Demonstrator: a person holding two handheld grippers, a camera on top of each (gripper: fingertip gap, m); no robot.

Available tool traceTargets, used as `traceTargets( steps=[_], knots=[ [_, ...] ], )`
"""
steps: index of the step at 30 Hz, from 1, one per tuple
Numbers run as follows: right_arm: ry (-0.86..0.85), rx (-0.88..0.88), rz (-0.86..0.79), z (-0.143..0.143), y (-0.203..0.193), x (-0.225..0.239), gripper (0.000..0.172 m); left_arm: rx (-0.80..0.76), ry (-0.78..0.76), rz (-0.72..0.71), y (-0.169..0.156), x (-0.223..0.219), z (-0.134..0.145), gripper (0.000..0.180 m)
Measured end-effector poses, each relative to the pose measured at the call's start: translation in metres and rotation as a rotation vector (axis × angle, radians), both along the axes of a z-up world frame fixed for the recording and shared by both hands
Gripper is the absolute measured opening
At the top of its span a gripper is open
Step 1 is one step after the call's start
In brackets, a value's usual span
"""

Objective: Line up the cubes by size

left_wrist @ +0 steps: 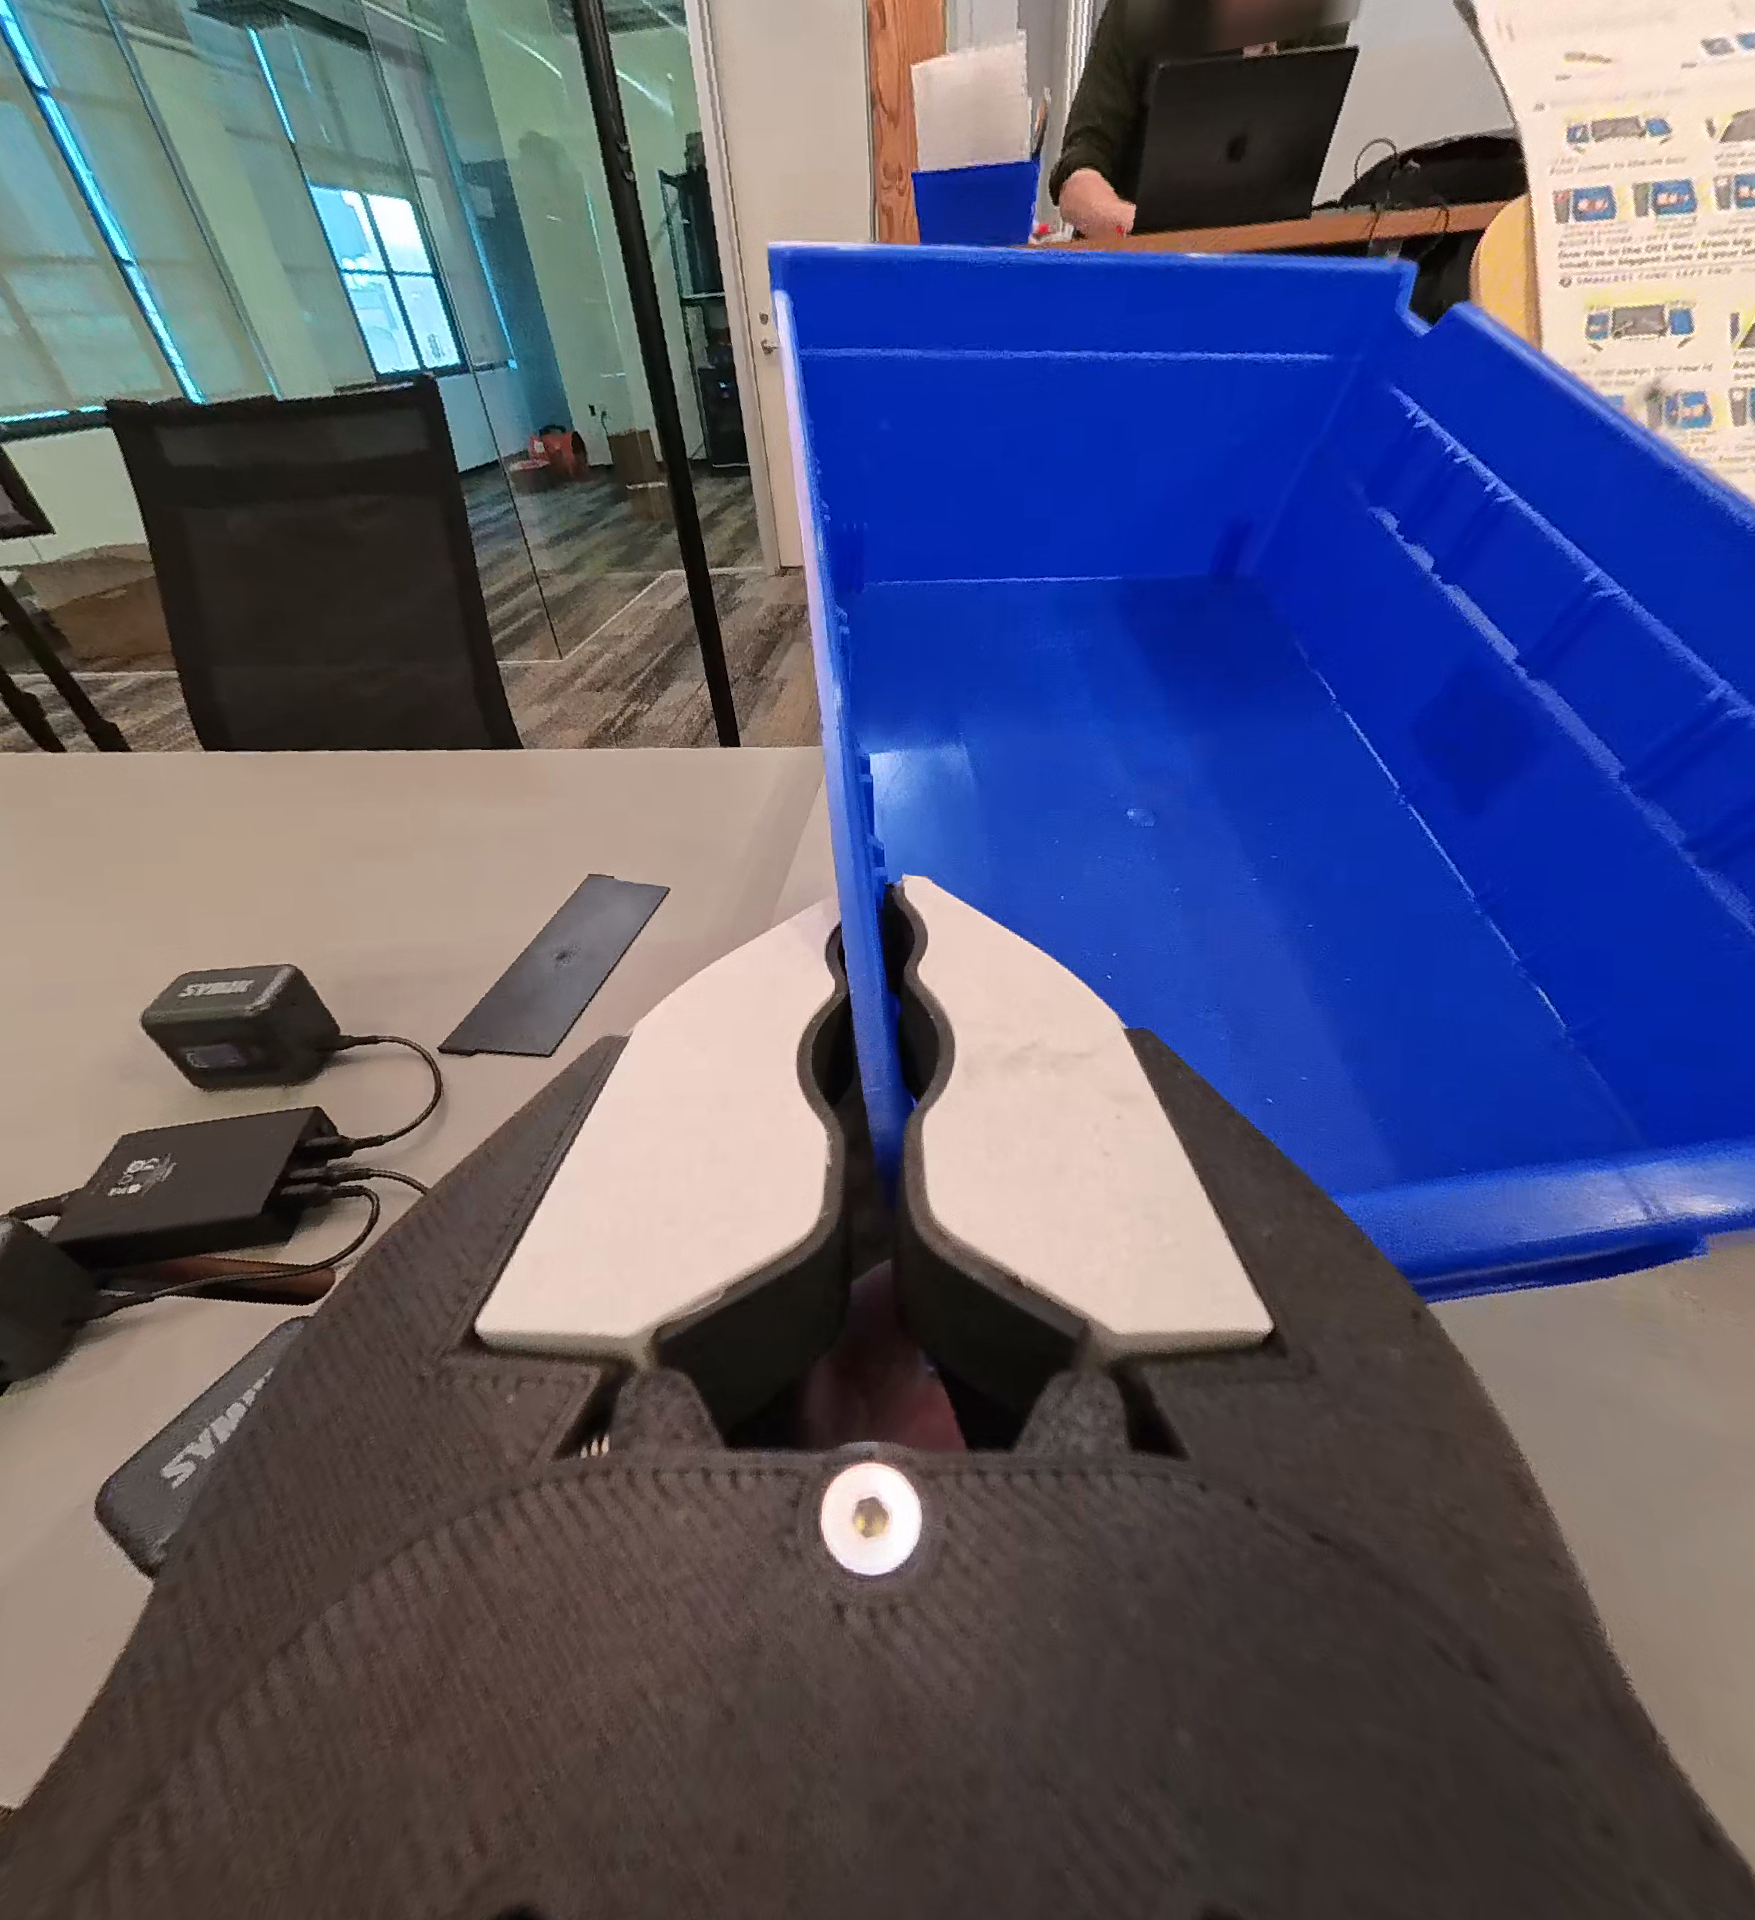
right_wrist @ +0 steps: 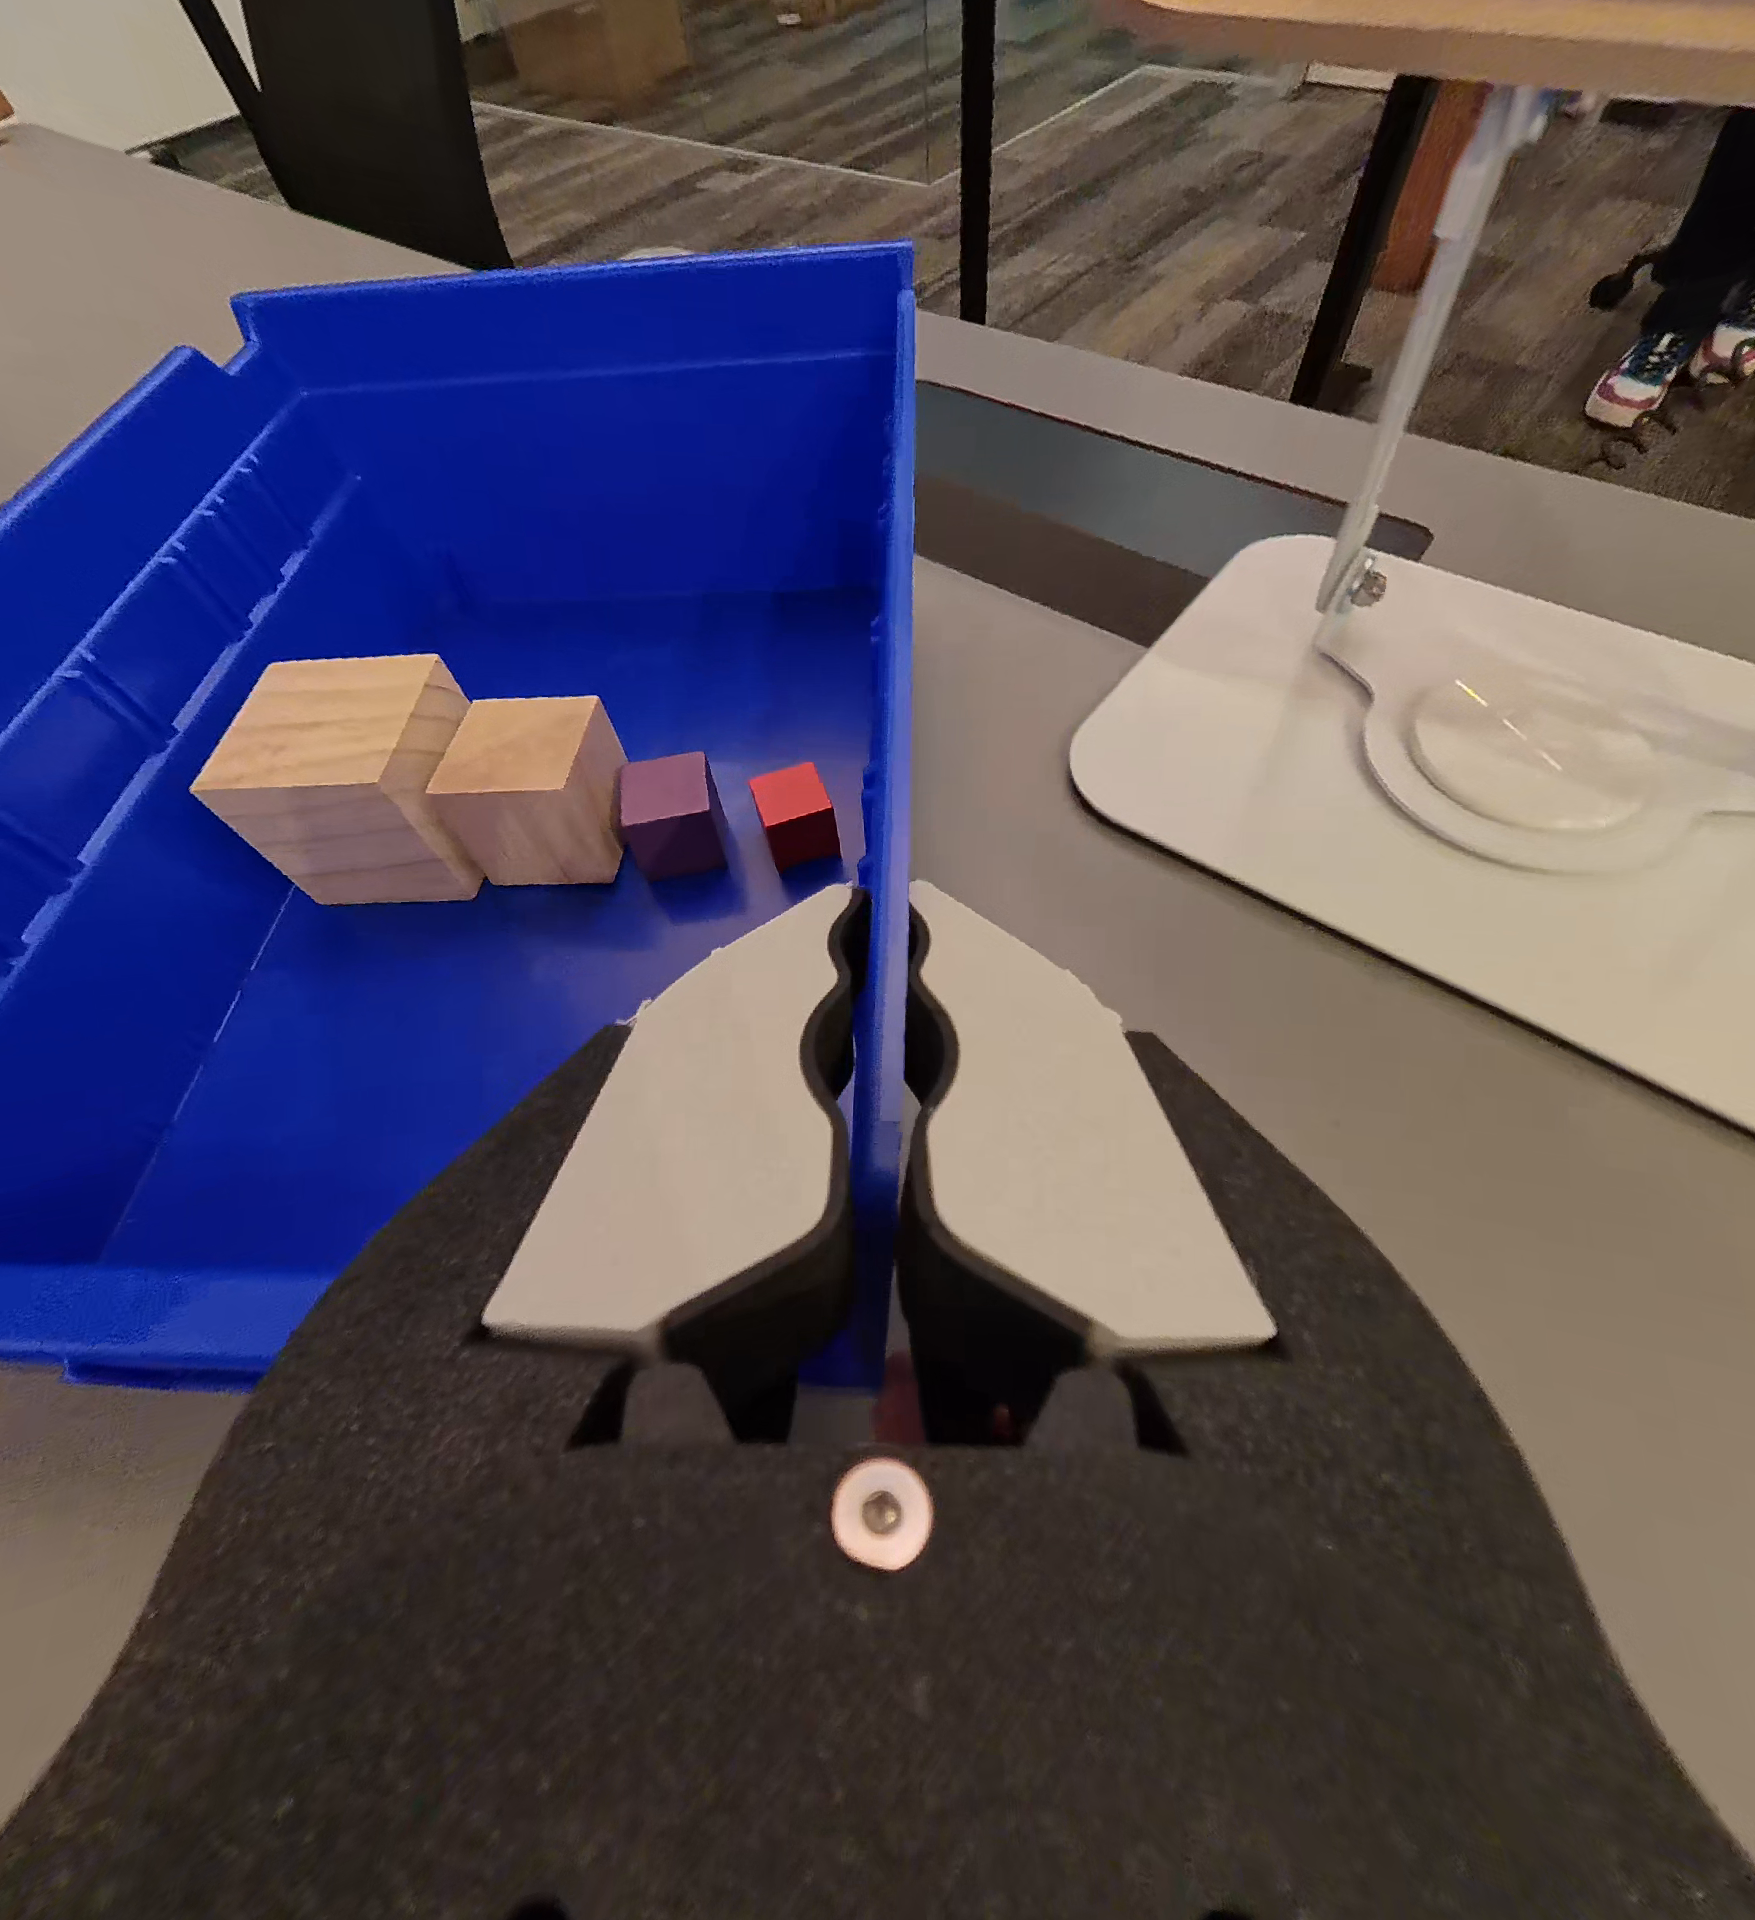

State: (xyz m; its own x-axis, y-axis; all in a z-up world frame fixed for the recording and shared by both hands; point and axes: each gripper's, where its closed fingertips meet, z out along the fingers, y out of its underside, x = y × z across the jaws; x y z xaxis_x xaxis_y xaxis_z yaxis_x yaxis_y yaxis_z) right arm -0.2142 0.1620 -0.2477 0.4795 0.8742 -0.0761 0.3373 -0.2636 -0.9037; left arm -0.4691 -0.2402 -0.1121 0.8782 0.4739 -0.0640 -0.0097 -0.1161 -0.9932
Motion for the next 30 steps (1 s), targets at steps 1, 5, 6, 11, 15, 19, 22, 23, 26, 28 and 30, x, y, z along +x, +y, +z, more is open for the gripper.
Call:
traceTargets(
  steps=[1, 5, 6, 11, 15, 19, 22, 23, 26, 28, 30],
  knots=[
    [0.004, -0.001, -0.004, 0.000, 0.002, -0.008, 0.003, 0.004, -0.002, -0.002, -0.001, 0.001, 0.001, 0.002],
    [0.009, 0.007, -0.009, 0.000, 0.006, -0.038, 0.003, 0.010, 0.000, -0.016, -0.001, 0.009, 0.007, 0.002],
    [0.012, 0.014, -0.004, 0.000, 0.006, -0.045, 0.003, 0.011, -0.001, -0.021, -0.001, 0.012, 0.009, 0.002],
    [0.044, 0.037, 0.035, 0.014, 0.006, -0.051, 0.040, 0.023, 0.007, -0.062, 0.005, 0.030, 0.018, 0.002],
    [0.080, 0.079, 0.038, 0.035, 0.006, -0.018, 0.045, 0.034, 0.015, -0.124, 0.021, 0.051, 0.030, 0.002],
    [0.135, 0.047, 0.089, 0.066, -0.014, 0.040, 0.044, 0.055, -0.005, -0.225, 0.052, 0.085, 0.038, 0.002],
    [0.158, 0.043, 0.092, 0.080, -0.029, 0.099, 0.042, 0.055, -0.035, -0.337, 0.088, 0.121, 0.035, 0.002],
    [0.149, 0.034, 0.090, 0.080, -0.034, 0.119, 0.043, 0.052, -0.042, -0.376, 0.101, 0.135, 0.033, 0.002],
    [0.150, 0.043, 0.047, 0.081, -0.044, 0.178, 0.044, 0.016, -0.056, -0.484, 0.142, 0.175, 0.023, 0.002],
    [0.150, 0.040, 0.015, 0.079, -0.052, 0.217, 0.046, -0.011, -0.068, -0.533, 0.170, 0.201, 0.014, 0.002],
    [0.137, 0.039, -0.040, 0.074, -0.056, 0.255, 0.046, -0.041, -0.105, -0.584, 0.195, 0.229, 0.000, 0.002]
  ],
)
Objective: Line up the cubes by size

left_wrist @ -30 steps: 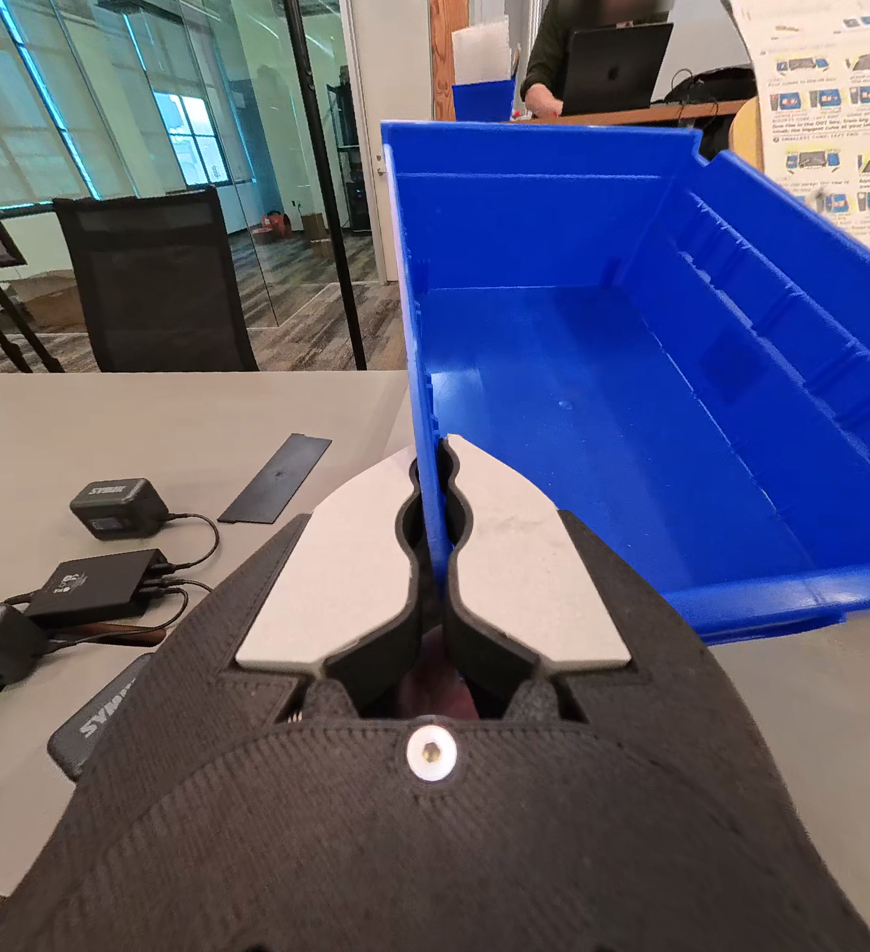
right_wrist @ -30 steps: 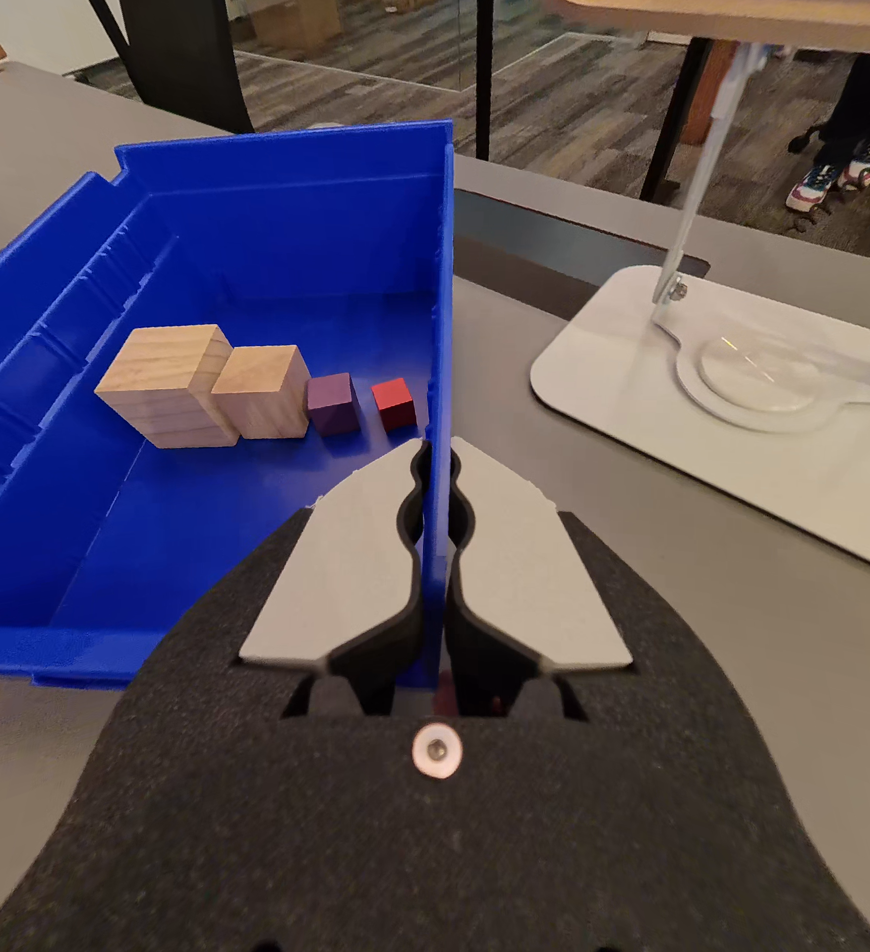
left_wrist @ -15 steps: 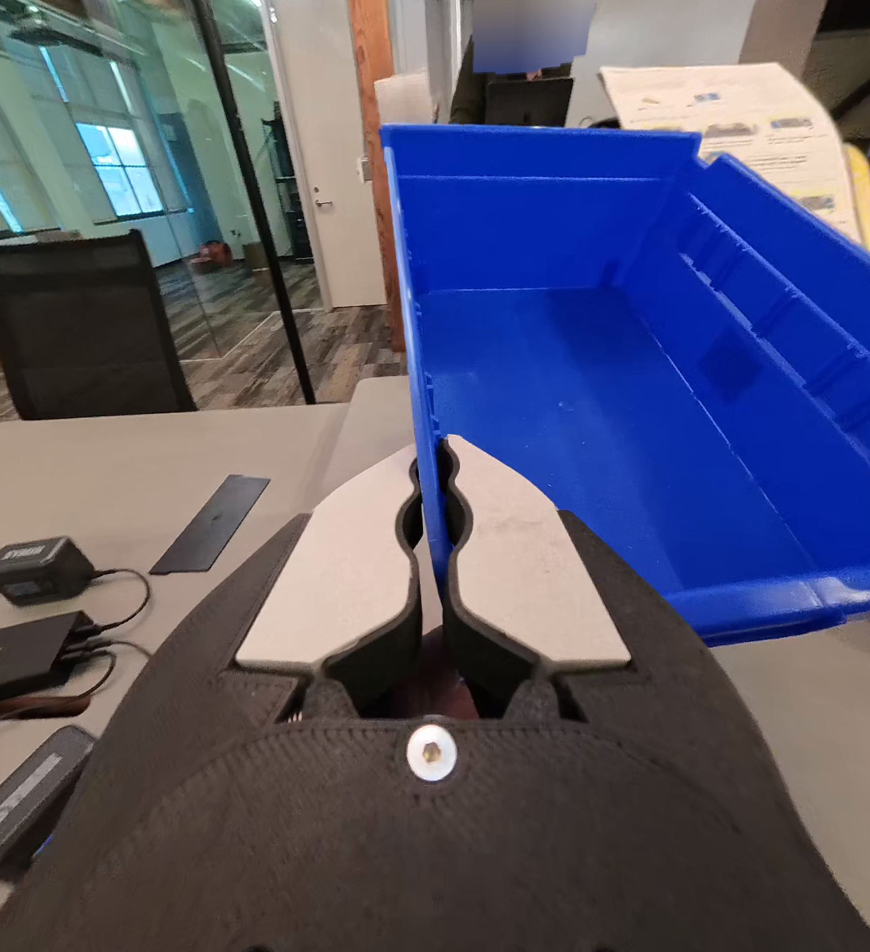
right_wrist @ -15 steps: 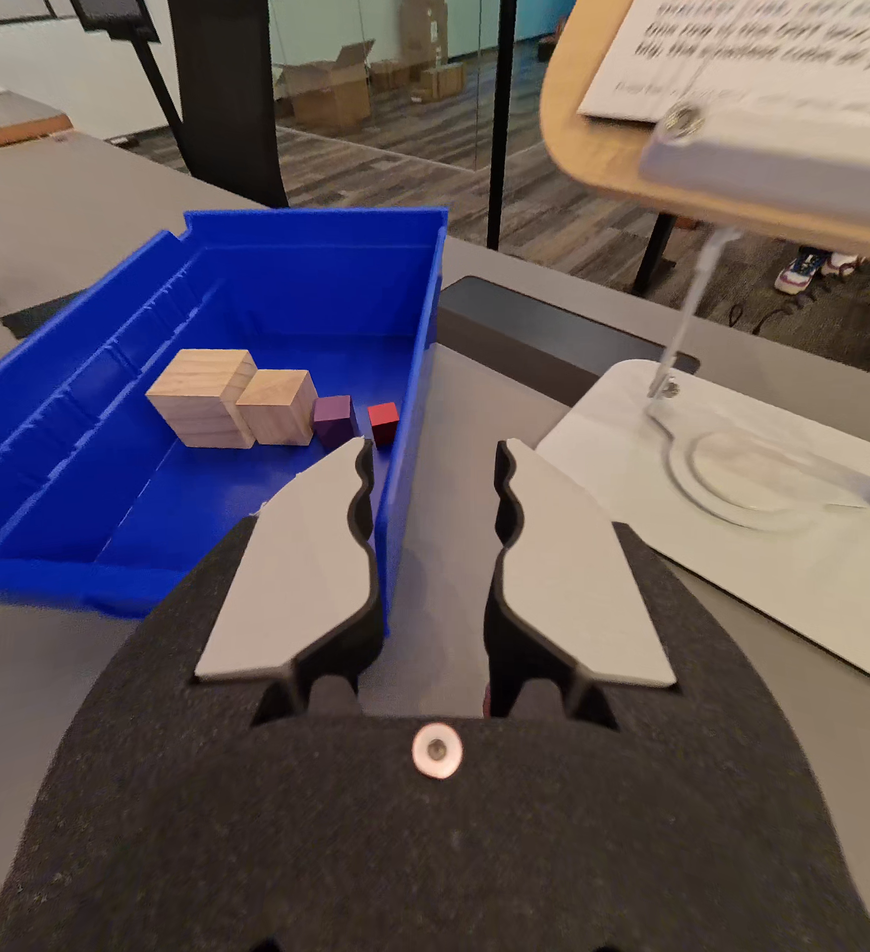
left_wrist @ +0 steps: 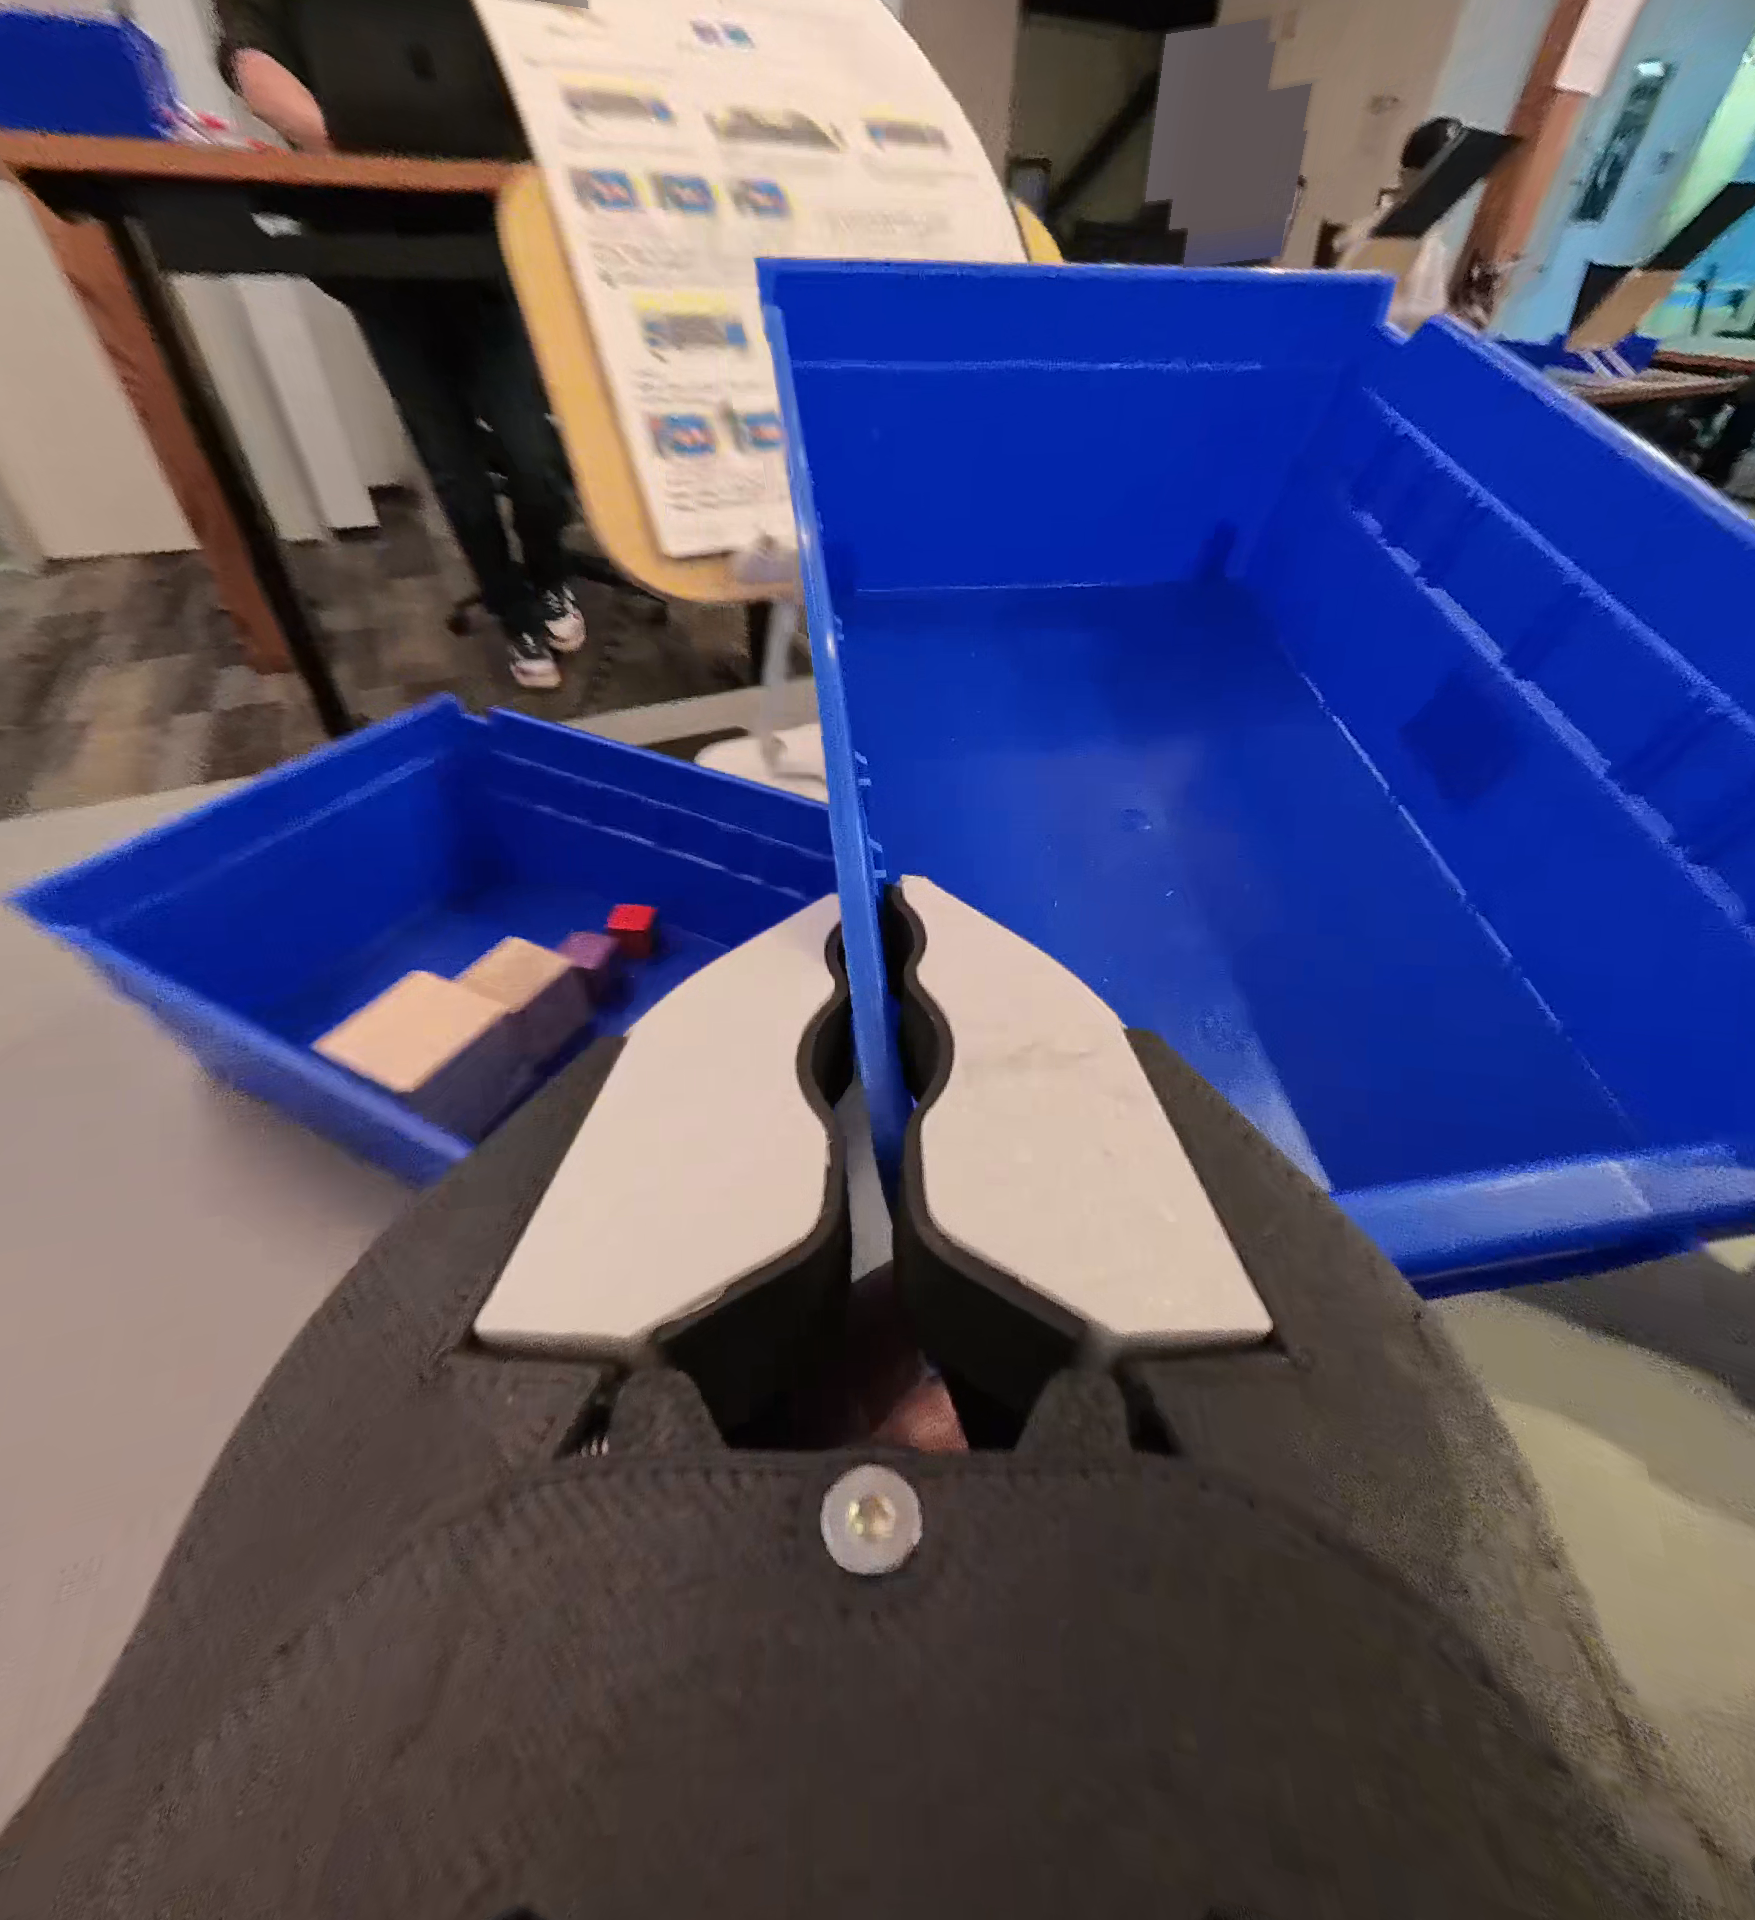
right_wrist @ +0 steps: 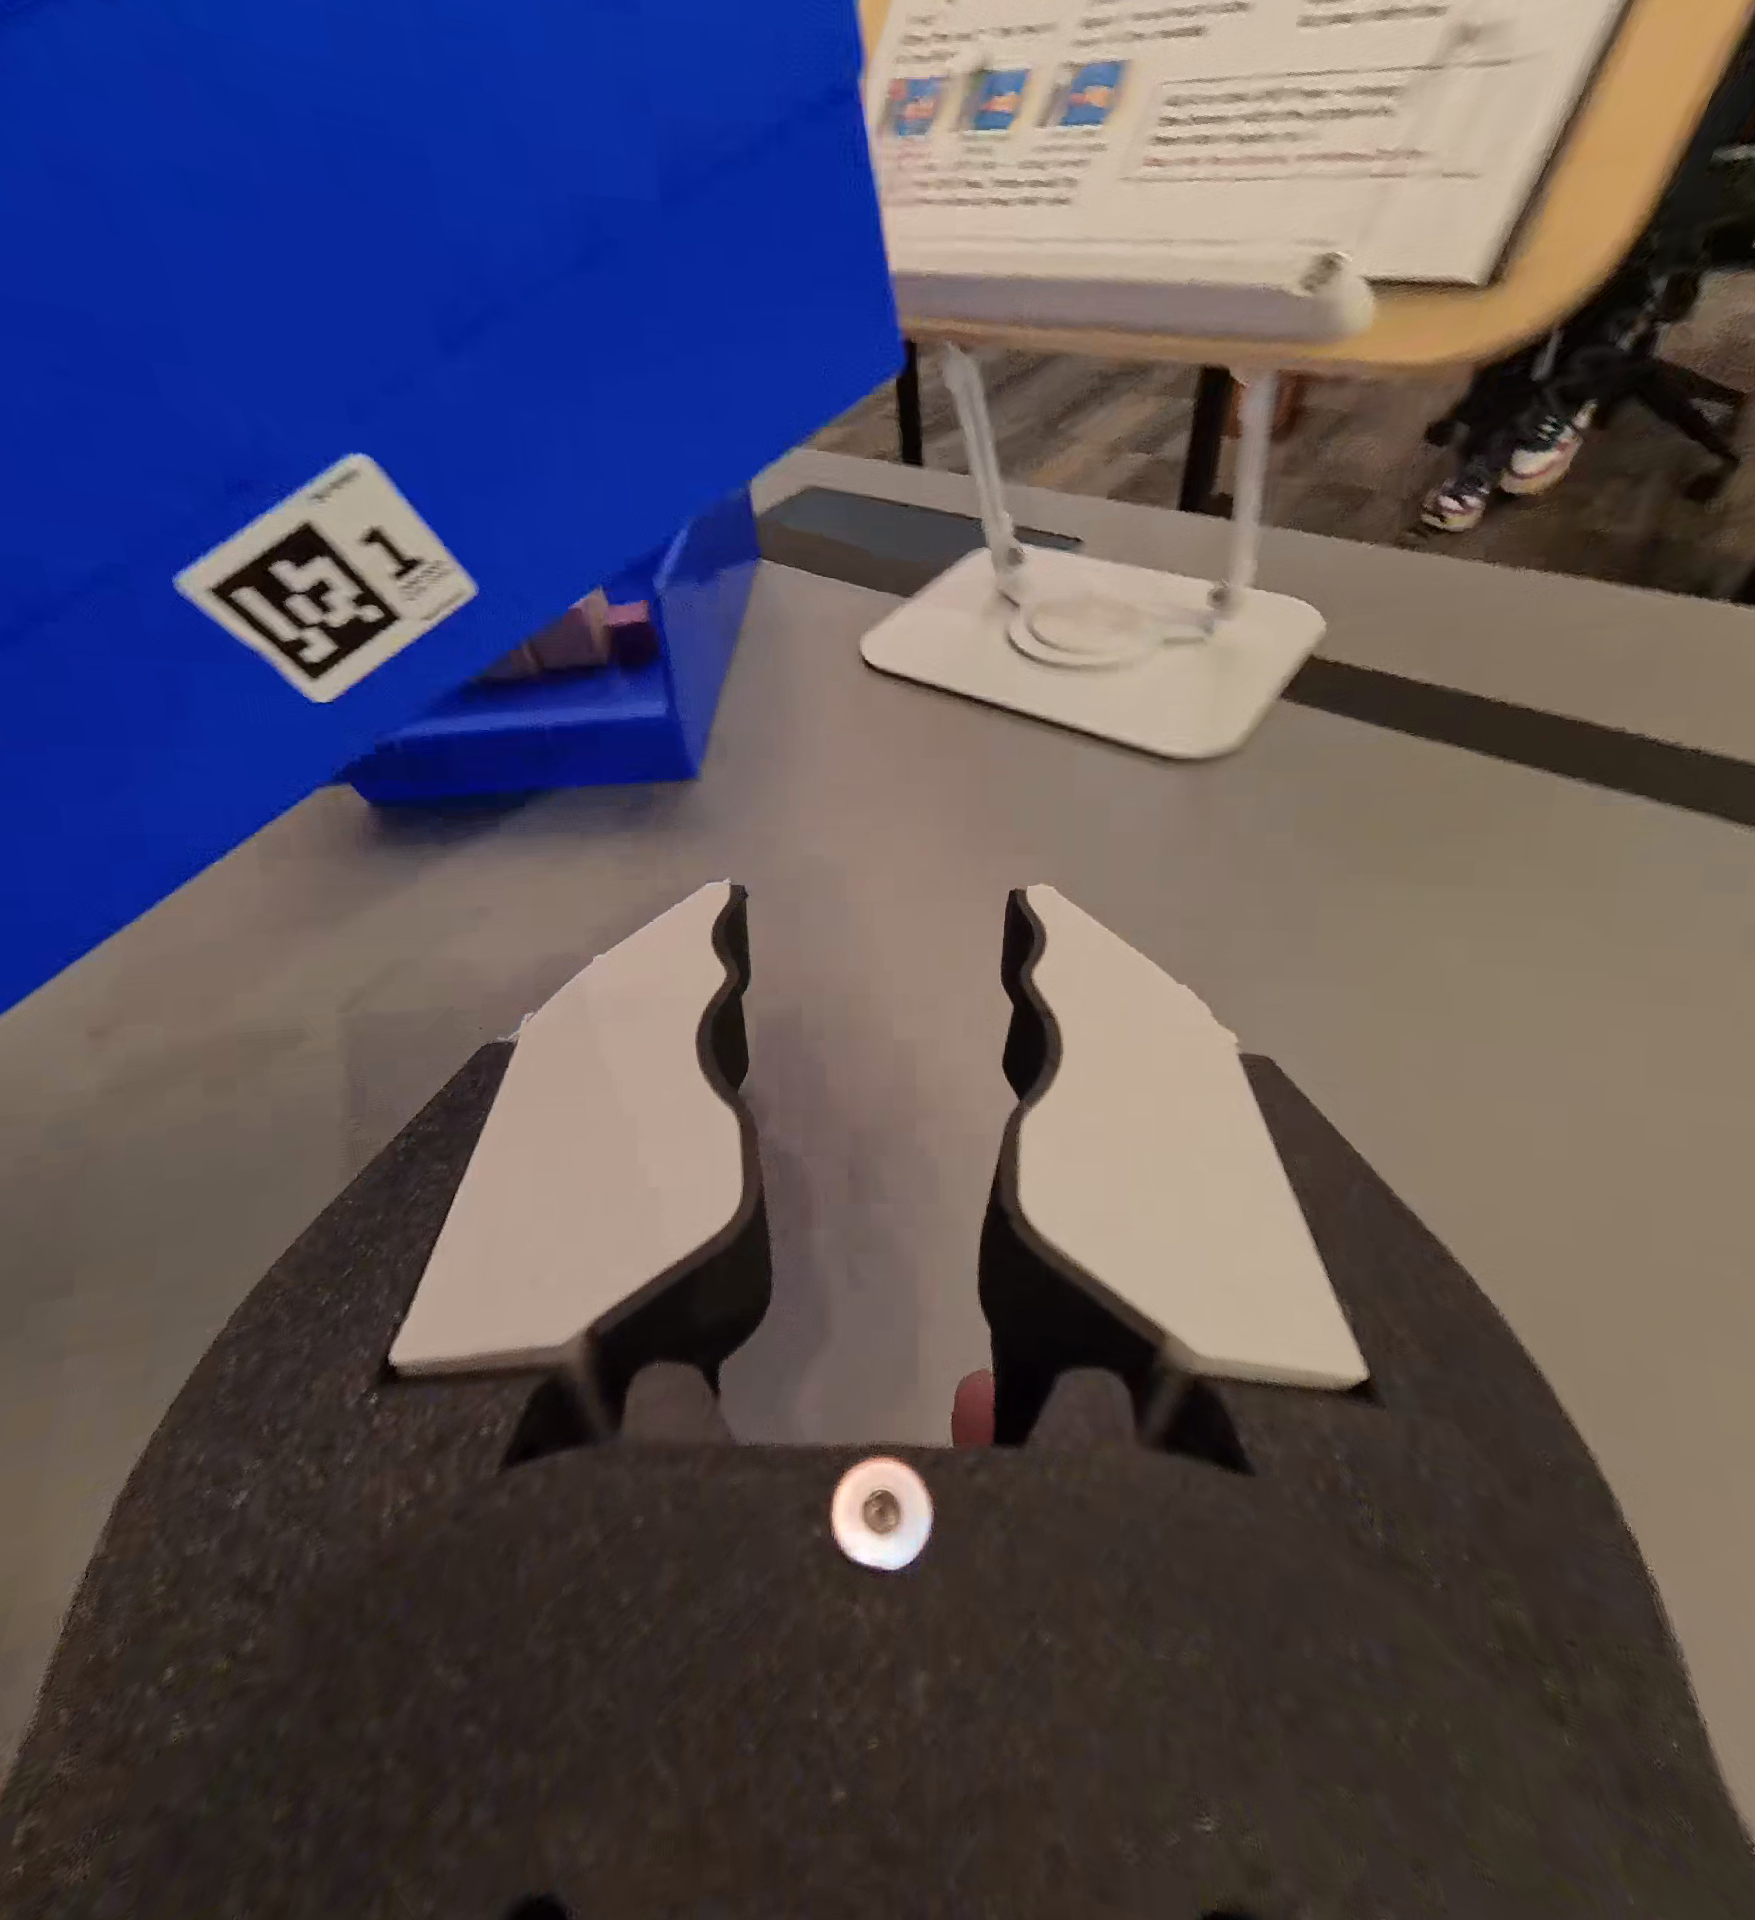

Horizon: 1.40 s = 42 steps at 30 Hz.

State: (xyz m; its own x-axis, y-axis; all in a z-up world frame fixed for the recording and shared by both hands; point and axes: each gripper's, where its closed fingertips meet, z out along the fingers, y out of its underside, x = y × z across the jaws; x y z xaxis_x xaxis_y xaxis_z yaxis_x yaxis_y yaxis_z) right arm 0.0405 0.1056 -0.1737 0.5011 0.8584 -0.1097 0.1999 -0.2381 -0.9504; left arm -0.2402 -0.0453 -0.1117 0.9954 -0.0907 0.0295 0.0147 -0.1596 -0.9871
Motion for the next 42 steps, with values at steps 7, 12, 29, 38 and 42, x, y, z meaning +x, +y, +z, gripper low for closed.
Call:
traceTargets(
  steps=[7, 12, 29, 38, 42],
  knots=[
    [0.011, -0.005, -0.096, -0.009, -0.031, 0.087, 0.050, -0.153, -0.016, -0.183, 0.074, 0.097, -0.061, 0.002],
    [0.048, -0.003, -0.126, -0.013, -0.054, 0.114, 0.051, -0.230, -0.006, -0.257, 0.105, 0.147, -0.098, 0.002],
    [-0.161, -0.068, -0.179, -0.076, -0.069, 0.099, 0.055, -0.275, -0.010, -0.273, 0.147, 0.211, -0.132, 0.005],
    [-0.275, -0.001, -0.302, -0.080, -0.022, 0.135, 0.025, -0.305, -0.077, -0.401, 0.146, 0.248, -0.133, 0.037],
    [-0.318, 0.025, -0.354, -0.079, 0.013, 0.160, 0.015, -0.314, -0.098, -0.450, 0.156, 0.269, -0.133, 0.040]
  ],
)
